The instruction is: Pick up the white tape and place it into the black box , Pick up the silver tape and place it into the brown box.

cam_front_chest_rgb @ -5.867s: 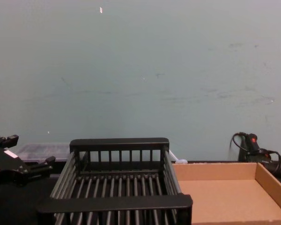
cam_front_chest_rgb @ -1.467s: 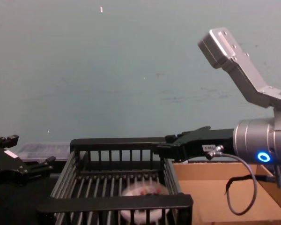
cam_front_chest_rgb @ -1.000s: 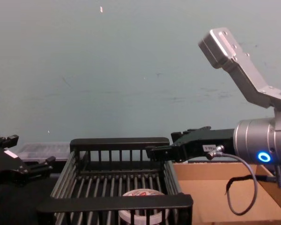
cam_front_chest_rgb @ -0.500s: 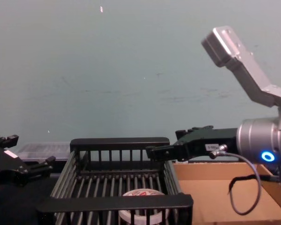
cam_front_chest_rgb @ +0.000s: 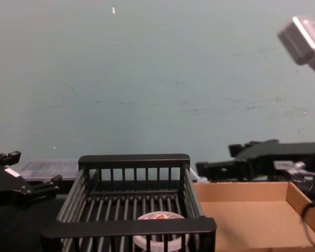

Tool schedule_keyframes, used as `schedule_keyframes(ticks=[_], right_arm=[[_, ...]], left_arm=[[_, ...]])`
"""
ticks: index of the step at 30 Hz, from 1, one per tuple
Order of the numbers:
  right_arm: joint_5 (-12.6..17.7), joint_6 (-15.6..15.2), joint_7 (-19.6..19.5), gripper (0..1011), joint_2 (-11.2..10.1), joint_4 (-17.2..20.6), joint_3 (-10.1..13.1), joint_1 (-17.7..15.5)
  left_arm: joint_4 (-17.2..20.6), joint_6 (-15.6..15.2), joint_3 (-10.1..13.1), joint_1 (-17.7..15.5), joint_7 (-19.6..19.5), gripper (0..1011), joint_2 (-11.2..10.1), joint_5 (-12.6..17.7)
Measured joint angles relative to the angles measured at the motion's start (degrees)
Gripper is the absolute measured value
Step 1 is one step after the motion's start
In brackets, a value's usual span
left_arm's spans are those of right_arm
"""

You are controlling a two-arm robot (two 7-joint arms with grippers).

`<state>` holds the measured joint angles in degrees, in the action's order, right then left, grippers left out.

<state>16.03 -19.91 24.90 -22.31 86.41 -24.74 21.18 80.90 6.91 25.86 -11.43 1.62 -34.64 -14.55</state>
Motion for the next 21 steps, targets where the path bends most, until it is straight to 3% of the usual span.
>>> schedule_keyframes(ticks=[10, 21], right_arm=[[4.1, -2.9, 0.9, 1002, -7.6, 8.6, 2.7, -8.3], [6.0, -4.4, 2.5, 1002, -13.9, 13.6, 2.2, -14.0]], left_arm=[[0.0, 0.0, 0.0, 0.0, 0.0, 1001, 0.0, 0.0], [0.0, 0.0, 0.0, 0.0, 0.0, 1001, 0.0, 0.0]])
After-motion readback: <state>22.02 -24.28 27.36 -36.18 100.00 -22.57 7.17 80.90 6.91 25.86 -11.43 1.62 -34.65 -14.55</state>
